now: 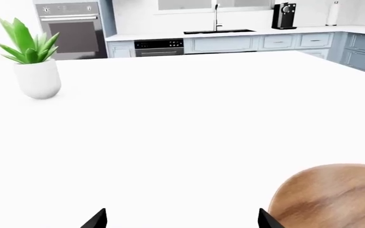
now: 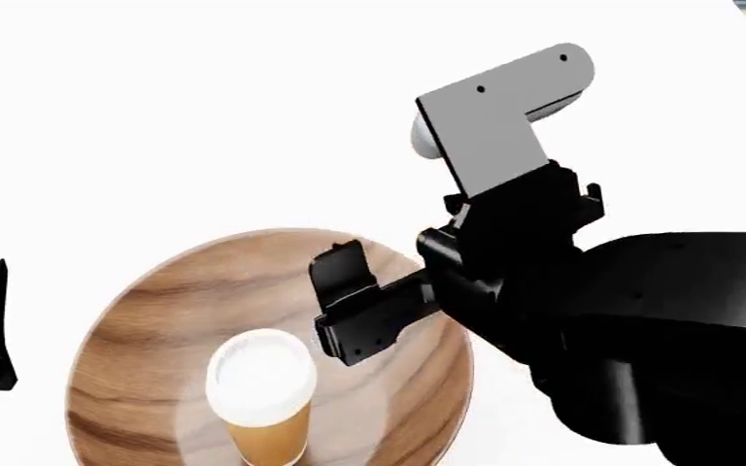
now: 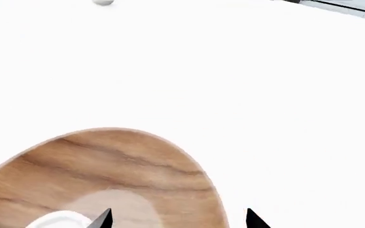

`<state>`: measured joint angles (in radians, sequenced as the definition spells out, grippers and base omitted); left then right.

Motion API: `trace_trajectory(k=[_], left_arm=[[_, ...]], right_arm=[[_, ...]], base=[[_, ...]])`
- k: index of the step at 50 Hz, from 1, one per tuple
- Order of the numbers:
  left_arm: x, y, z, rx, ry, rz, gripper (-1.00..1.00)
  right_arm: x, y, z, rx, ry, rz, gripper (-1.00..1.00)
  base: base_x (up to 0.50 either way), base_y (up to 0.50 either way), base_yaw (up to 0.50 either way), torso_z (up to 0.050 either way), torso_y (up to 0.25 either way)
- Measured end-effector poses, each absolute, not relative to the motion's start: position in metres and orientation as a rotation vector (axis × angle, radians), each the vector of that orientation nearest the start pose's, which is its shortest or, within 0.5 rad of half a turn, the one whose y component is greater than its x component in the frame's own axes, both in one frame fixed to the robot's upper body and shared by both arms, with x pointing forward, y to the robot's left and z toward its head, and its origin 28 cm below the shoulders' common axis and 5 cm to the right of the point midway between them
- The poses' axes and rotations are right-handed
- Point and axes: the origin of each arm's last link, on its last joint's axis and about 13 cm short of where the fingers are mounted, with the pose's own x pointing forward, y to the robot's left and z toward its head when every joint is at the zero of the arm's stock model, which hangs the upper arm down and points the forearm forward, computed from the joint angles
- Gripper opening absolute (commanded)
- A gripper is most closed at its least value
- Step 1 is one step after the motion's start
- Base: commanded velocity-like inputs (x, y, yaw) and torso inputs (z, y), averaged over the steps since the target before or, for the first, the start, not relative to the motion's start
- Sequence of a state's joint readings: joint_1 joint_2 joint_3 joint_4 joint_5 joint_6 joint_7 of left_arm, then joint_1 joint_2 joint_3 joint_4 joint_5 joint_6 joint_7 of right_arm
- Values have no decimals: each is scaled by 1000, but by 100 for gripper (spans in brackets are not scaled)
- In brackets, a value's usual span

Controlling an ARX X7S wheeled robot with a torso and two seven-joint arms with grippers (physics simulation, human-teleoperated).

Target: Place the cup inside the bowl on the dining table and move the bowl to any counter.

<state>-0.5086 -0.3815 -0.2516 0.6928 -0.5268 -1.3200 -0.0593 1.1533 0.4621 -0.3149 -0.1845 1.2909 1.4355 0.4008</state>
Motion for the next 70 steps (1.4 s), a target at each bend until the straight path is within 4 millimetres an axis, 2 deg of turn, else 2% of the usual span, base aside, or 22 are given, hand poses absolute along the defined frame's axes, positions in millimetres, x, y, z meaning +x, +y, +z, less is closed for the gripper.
trace_trajectory(k=[9,19,34,70], left_arm=[[227,284,198,37,84,-30,100],[226,284,197,35,84,-30,100],[225,284,195,33,88,-32,100],[225,283,193,32,90,-33,100]], right_arm=[[275,-132,264,-57,453,394,100],[268,-142,250,56,559,334,100],[269,-142,231,145,674,334,100],[294,-134,194,266,799,359,100]], base=[[0,0,0,0,0],[0,0,0,0,0],[0,0,0,0,0],[0,0,0,0,0]])
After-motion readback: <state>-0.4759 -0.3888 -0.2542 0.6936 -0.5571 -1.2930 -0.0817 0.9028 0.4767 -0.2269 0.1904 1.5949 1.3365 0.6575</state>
